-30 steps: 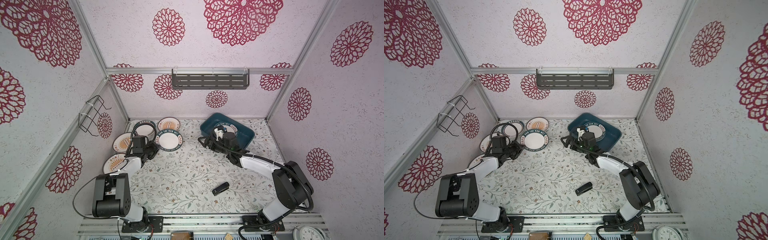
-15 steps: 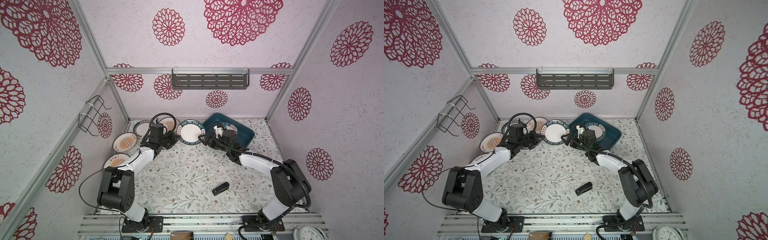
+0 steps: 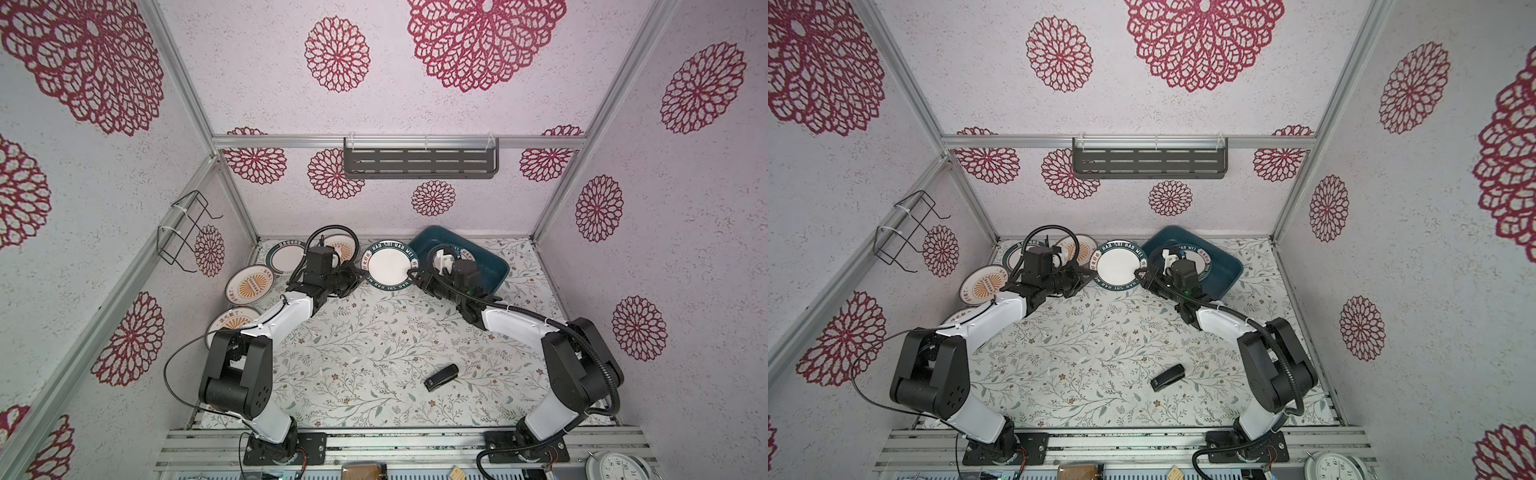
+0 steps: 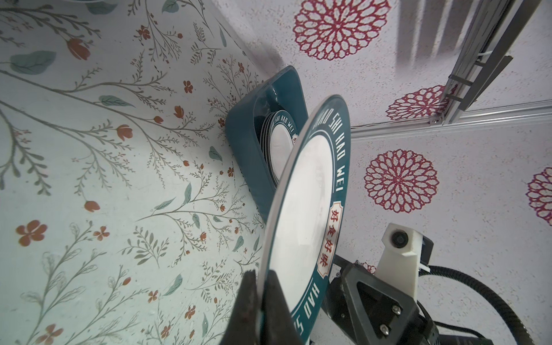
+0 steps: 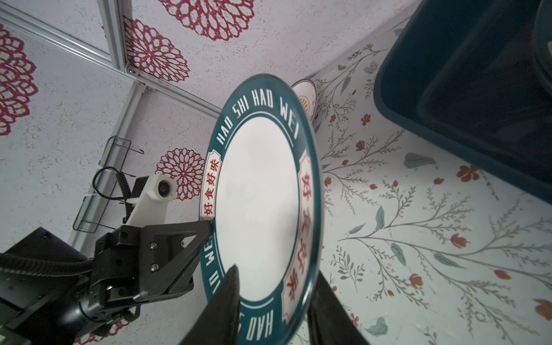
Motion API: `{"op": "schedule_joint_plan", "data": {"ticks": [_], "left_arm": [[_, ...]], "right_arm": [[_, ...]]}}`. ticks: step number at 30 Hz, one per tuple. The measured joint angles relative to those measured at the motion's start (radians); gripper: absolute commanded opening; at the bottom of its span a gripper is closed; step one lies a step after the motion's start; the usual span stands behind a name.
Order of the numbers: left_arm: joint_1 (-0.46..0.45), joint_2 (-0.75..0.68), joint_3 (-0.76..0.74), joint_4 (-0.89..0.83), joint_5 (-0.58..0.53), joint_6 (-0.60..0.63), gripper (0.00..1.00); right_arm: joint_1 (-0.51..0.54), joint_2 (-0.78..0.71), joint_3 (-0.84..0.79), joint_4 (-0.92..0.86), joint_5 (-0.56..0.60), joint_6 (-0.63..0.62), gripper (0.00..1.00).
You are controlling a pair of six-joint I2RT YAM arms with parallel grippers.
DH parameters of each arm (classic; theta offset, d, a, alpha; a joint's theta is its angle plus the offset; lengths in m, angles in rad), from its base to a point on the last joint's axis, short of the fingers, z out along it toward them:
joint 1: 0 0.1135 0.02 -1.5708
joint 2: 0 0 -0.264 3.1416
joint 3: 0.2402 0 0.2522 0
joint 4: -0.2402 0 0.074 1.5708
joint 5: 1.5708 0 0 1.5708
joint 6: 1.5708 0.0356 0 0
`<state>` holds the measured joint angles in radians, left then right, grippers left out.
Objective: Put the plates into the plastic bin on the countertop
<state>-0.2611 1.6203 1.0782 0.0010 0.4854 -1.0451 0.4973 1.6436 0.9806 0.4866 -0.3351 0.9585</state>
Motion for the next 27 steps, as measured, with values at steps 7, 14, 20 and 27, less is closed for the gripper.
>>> {"op": "schedule_joint_plan", "data": {"ticks": [7, 14, 20, 27], "left_arm": [[-0.004, 0.0, 0.0, 0.045, 0.013, 0.002, 0.0], [-0.014, -0.003, 0.002, 0.073, 0.038, 0.03, 0.78], [-0.015, -0.023, 0.037, 0.004, 0.023, 0.117, 0.97], [-0.016, -0.125, 0.131, -0.145, -0.042, 0.338, 0.97]], "right_arm": [[-0.01, 0.012, -0.004, 0.035, 0.021, 0.077, 0.08], [-0.019, 0.021, -0.009, 0.046, 0.041, 0.126, 0.0], [-0.024, 0.023, -0.032, 0.03, 0.054, 0.142, 0.0], [-0.053, 0.02, -0.056, 0.022, 0.076, 0.153, 0.0]]}}
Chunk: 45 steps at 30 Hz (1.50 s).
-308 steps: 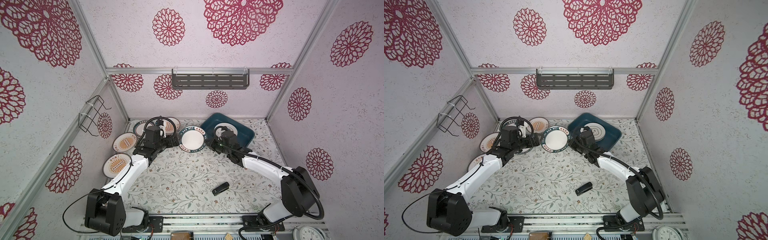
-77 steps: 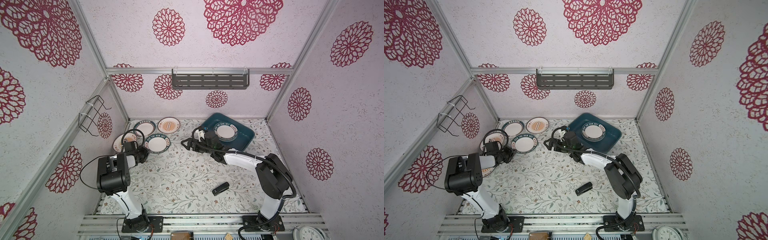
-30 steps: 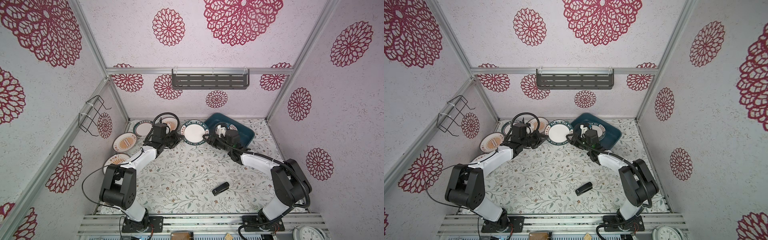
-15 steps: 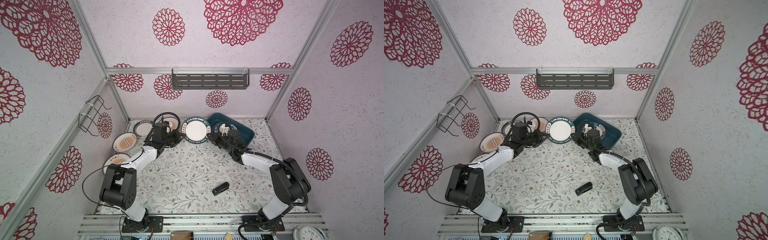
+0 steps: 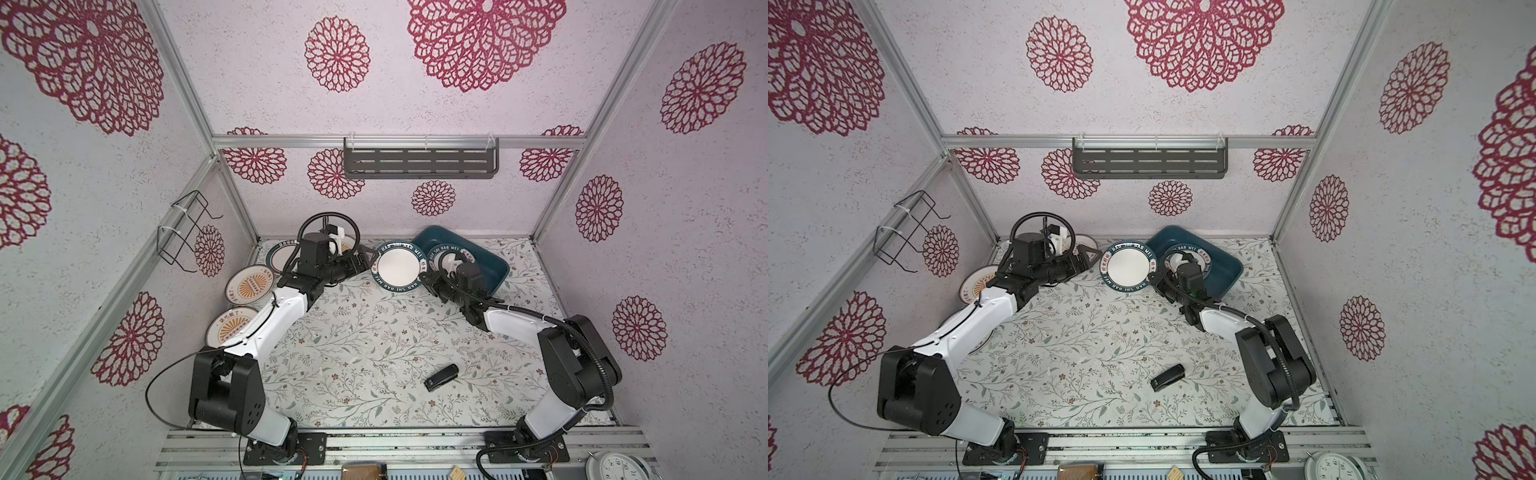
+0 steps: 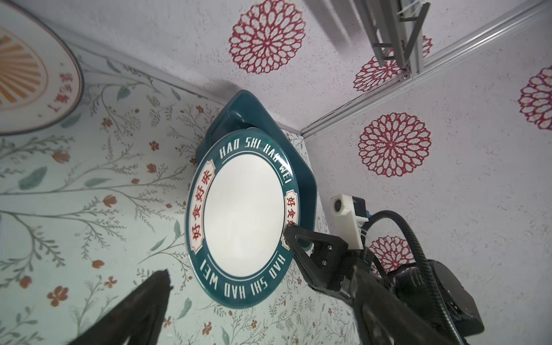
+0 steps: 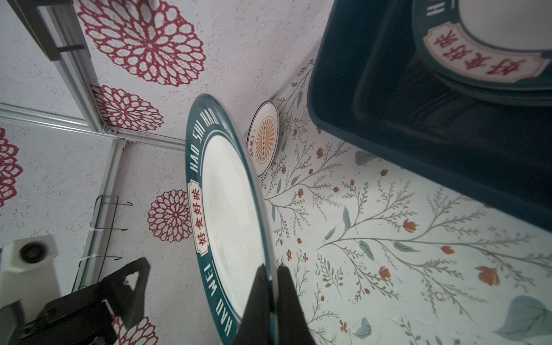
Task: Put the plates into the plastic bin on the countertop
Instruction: 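Lower the plate into the bin with the right gripper while the left releases, then open the right gripper and withdraw it from the plate stack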
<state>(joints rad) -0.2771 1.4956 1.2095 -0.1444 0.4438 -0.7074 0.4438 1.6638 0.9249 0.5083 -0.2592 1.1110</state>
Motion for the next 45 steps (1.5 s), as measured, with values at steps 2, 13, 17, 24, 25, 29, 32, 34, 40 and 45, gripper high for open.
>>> {"op": "schedule_joint_plan", "data": {"ticks": [2, 13, 17, 24, 25, 29, 32, 34, 40, 45], "left_arm": [[-0.003, -0.029, -0.004, 0.001, -0.01, 0.033, 0.97], [-0.114, 0.031, -0.048, 0.162, -0.033, 0.079, 0.97], [-0.166, 0.084, -0.03, 0.215, -0.046, 0.09, 0.97], [-0.211, 0.223, 0.074, 0.284, -0.06, 0.089, 0.97], [-0.216, 0.241, 0.086, 0.291, -0.061, 0.087, 0.97], [-0.228, 0.321, 0.132, 0.315, -0.07, 0.082, 0.97], [-0.241, 0.372, 0.158, 0.318, -0.078, 0.079, 0.97], [-0.251, 0.397, 0.17, 0.317, -0.085, 0.079, 0.97], [-0.276, 0.45, 0.22, 0.289, -0.109, 0.107, 0.97], [-0.283, 0.491, 0.271, 0.279, -0.128, 0.133, 0.97]], "right_arm": [[-0.011, -0.008, -0.012, -0.012, 0.004, 0.001, 0.0], [-0.071, -0.109, -0.036, -0.108, 0.031, -0.011, 0.0], [-0.116, -0.14, -0.036, -0.131, 0.043, -0.019, 0.0], [-0.208, -0.138, -0.035, -0.174, 0.056, -0.021, 0.0], [-0.219, -0.134, -0.033, -0.175, 0.056, -0.021, 0.0], [-0.269, -0.09, -0.012, -0.175, 0.056, -0.021, 0.0], [-0.303, -0.041, 0.015, -0.174, 0.057, -0.02, 0.0], [-0.321, -0.005, 0.035, -0.174, 0.063, -0.02, 0.0], [-0.356, 0.113, 0.099, -0.167, 0.08, -0.019, 0.0], [-0.368, 0.207, 0.148, -0.148, 0.08, -0.017, 0.0]]}}
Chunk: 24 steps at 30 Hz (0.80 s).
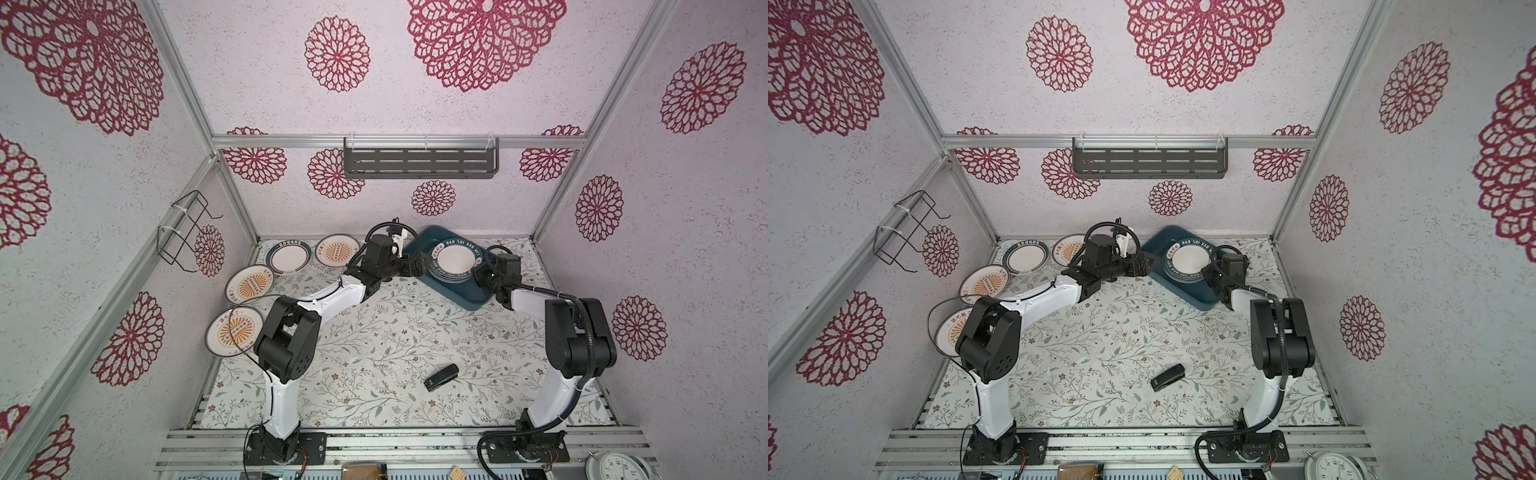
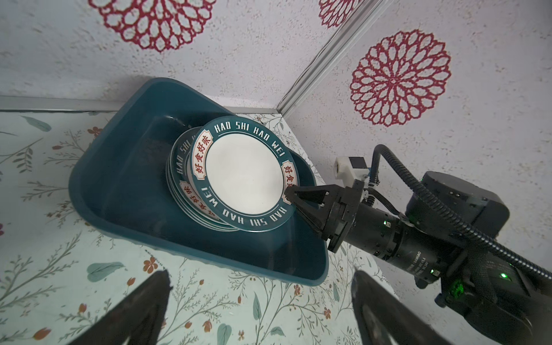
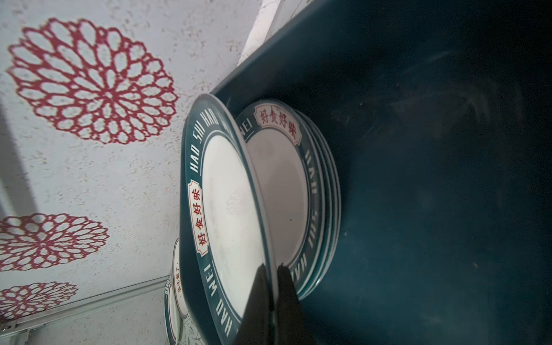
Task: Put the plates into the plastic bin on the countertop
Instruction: 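Open the right gripper and withdraw it from the plate stack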
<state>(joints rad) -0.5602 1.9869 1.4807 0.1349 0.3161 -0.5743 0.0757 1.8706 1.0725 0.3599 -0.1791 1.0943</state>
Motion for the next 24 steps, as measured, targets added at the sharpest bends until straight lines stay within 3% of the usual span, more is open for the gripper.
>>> {"op": "schedule_joint_plan", "data": {"ticks": [12, 21, 24], "left_arm": [[0.0, 0.022, 0.022, -0.06, -0.055, 0.02, 0.97], [0.0, 0.034, 0.056, -0.082, -0.072, 0.04, 0.97], [0.0, 0.034, 0.056, -0.101, -0.082, 0.053, 0.97]], "right_arm": [[-0.001, 0.106, 0.071, 0.016, 0.018, 0.006, 0.0], [0.0, 0.106, 0.106, -0.032, 0.018, -0.003, 0.15], [0.006, 0.106, 0.127, -0.074, 0.018, -0.016, 0.26]]}}
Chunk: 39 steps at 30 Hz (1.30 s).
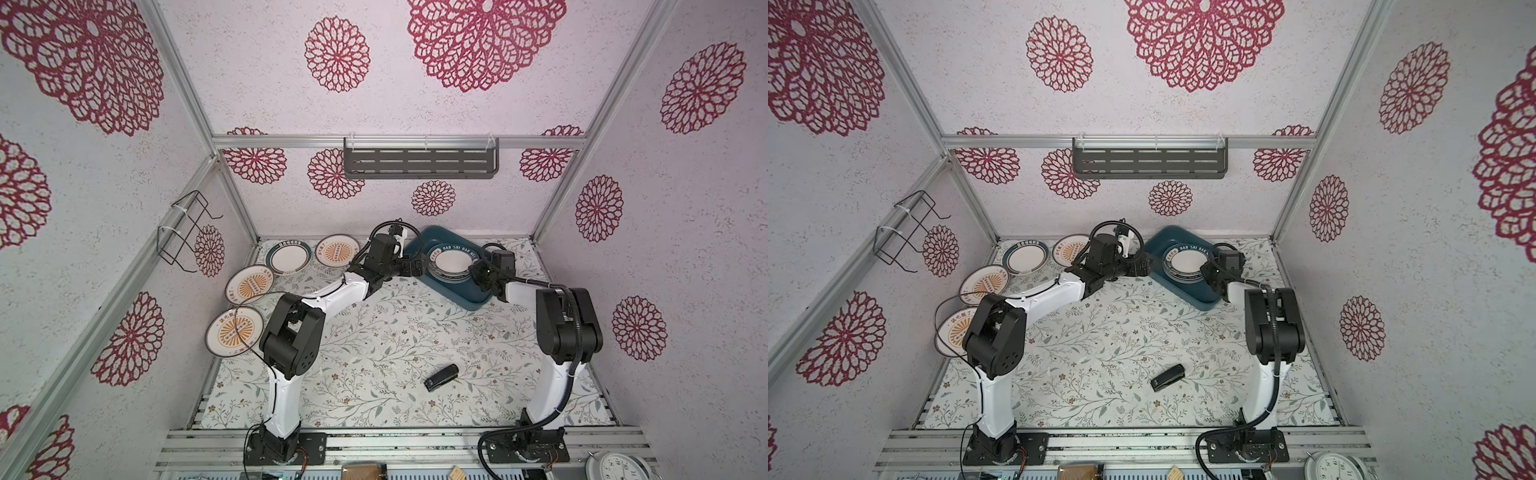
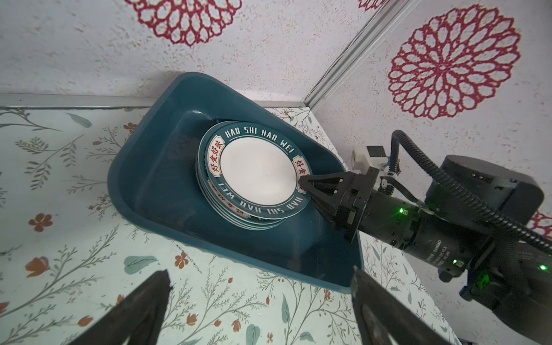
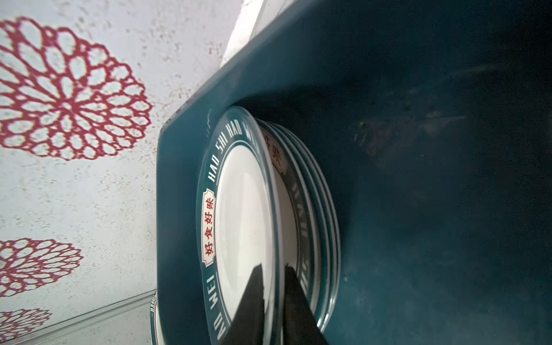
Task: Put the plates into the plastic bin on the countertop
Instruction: 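Open the right gripper and withdraw it from the plate stack, then grasp the orange-sunburst plate with the left gripper while the right draws back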
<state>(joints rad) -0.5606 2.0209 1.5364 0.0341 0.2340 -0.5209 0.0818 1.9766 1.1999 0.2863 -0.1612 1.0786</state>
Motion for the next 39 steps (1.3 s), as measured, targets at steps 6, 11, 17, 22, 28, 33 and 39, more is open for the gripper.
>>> {"op": "schedule_joint_plan", "data": {"ticks": [6, 11, 17, 22, 28, 33, 39], "left_arm": [[0.0, -0.018, -0.029, -0.005, -0.035, 0.015, 0.97], [0.0, -0.083, -0.081, -0.019, -0.069, 0.015, 0.97], [0.0, -0.173, -0.123, -0.021, -0.095, 0.015, 0.97], [-0.001, -0.246, -0.19, -0.025, -0.114, 0.012, 0.97], [-0.001, -0.318, -0.273, -0.032, -0.151, 0.012, 0.97], [0.008, -0.356, -0.312, -0.033, -0.195, 0.011, 0.97], [0.081, -0.377, -0.363, -0.025, -0.181, -0.028, 0.97]], "right_arm": [[0.015, 0.0, 0.074, -0.112, 0.0, -0.058, 0.44], [0.027, 0.0, 0.12, -0.2, 0.002, -0.076, 0.59], [0.055, -0.009, 0.158, -0.28, 0.024, -0.092, 0.73], [0.074, -0.042, 0.137, -0.322, 0.027, -0.091, 0.84], [0.089, -0.151, 0.074, -0.352, 0.039, -0.099, 0.9], [0.113, -0.262, 0.047, -0.367, 0.067, -0.148, 0.99], [0.195, -0.419, 0.037, -0.33, 0.068, -0.29, 0.99]]}}
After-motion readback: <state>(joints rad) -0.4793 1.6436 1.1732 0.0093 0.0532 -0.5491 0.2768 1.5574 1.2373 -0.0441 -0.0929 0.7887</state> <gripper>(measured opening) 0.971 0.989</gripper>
